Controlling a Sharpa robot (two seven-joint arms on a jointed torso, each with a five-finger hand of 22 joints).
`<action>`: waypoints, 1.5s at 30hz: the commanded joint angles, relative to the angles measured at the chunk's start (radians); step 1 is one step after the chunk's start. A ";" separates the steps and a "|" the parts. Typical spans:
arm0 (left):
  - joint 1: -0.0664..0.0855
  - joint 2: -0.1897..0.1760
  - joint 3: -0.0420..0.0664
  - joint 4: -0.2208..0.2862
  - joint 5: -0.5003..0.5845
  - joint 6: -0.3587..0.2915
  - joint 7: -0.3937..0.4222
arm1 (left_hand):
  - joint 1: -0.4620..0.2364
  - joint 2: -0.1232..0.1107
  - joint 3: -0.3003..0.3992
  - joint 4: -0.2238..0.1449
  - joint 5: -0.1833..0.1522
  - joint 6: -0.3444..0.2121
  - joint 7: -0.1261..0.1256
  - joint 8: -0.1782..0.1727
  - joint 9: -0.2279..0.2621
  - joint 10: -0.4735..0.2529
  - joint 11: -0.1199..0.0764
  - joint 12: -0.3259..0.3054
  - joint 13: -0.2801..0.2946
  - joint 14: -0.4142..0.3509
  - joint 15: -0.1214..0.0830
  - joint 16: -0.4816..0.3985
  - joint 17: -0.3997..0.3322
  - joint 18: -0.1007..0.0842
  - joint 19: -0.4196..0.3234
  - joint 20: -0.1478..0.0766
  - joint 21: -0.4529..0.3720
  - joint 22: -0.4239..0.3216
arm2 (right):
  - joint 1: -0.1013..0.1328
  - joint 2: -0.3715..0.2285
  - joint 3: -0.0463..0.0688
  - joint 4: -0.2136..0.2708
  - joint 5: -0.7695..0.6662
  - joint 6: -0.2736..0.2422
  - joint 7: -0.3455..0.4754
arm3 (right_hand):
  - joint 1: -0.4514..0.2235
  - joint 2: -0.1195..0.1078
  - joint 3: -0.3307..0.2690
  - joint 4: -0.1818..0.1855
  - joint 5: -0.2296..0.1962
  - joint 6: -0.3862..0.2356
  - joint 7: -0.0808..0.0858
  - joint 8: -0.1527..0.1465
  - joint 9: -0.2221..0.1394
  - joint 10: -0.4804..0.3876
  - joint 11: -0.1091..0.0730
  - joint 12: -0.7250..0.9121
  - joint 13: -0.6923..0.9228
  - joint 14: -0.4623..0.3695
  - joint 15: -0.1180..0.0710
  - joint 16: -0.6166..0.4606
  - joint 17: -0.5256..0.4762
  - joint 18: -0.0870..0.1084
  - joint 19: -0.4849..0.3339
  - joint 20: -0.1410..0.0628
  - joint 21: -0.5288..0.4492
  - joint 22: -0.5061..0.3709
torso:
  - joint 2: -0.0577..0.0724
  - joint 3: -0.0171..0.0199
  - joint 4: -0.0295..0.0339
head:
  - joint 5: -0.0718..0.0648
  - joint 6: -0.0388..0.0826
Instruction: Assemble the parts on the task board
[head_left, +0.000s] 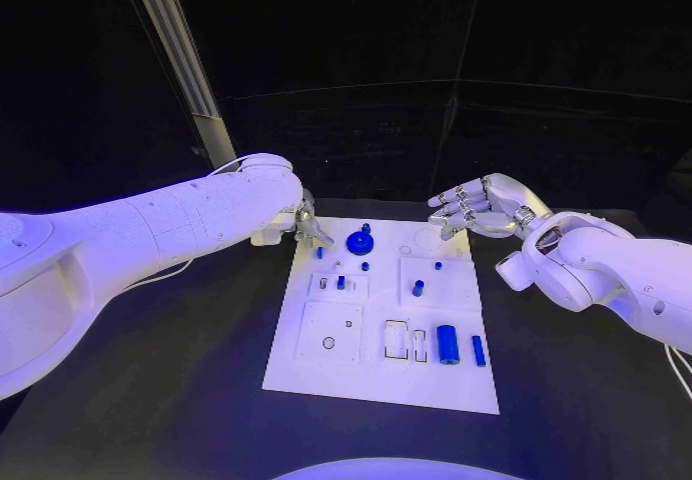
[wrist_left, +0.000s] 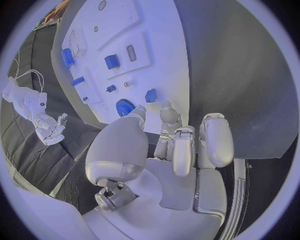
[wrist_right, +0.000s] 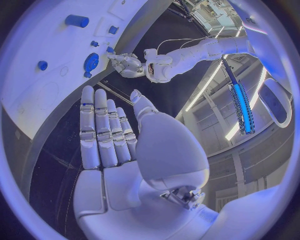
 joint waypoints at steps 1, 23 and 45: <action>0.000 0.002 0.000 0.002 -0.025 0.016 0.034 | 0.010 -0.001 -0.006 -0.001 0.005 0.008 -0.002 0.002 -0.001 0.004 -0.003 0.003 0.001 0.107 0.006 0.003 0.263 0.007 0.000 0.001 -0.001 0.001 | 0.002 0.002 0.001 0.000 -0.001 0.007 0.010 | -0.004 0.002 0.000 -0.004 0.007 -0.006 -0.002 0.005 0.001 -0.009 0.001 0.004 -0.001 -0.005 0.001 0.005 -0.002 0.003 0.001 0.004 -0.006 -0.002 | 0.000 -0.0003 0.0008 | 0.001 -0.001; -0.001 0.000 0.000 0.016 -0.025 0.045 0.039 | 0.096 0.019 0.010 -0.022 0.008 0.024 -0.008 0.003 -0.019 0.008 -0.009 0.007 -0.001 0.107 0.001 0.003 0.263 0.007 0.001 -0.003 -0.002 0.004 | 0.002 0.005 0.001 -0.004 -0.001 0.009 0.008 | -0.002 0.003 0.001 -0.005 0.007 -0.006 -0.002 0.005 0.001 -0.009 0.001 0.005 -0.002 -0.006 0.000 0.006 -0.002 0.003 0.001 0.004 -0.006 -0.002 | 0.000 -0.0005 0.0009 | 0.002 -0.006; -0.001 0.004 0.000 0.012 0.003 0.054 0.035 | 0.190 0.064 0.085 -0.066 0.011 0.022 -0.014 -0.001 -0.031 0.003 -0.015 0.001 -0.008 0.107 -0.004 0.003 0.263 0.007 0.001 -0.007 -0.005 0.005 | 0.002 0.007 0.001 -0.005 -0.001 0.009 0.007 | 0.000 0.003 0.002 -0.006 0.008 -0.006 -0.002 0.005 0.001 -0.010 0.001 0.005 -0.002 -0.006 0.000 0.006 -0.003 0.003 0.002 0.004 -0.007 -0.002 | 0.000 -0.0004 0.0002 | 0.001 -0.010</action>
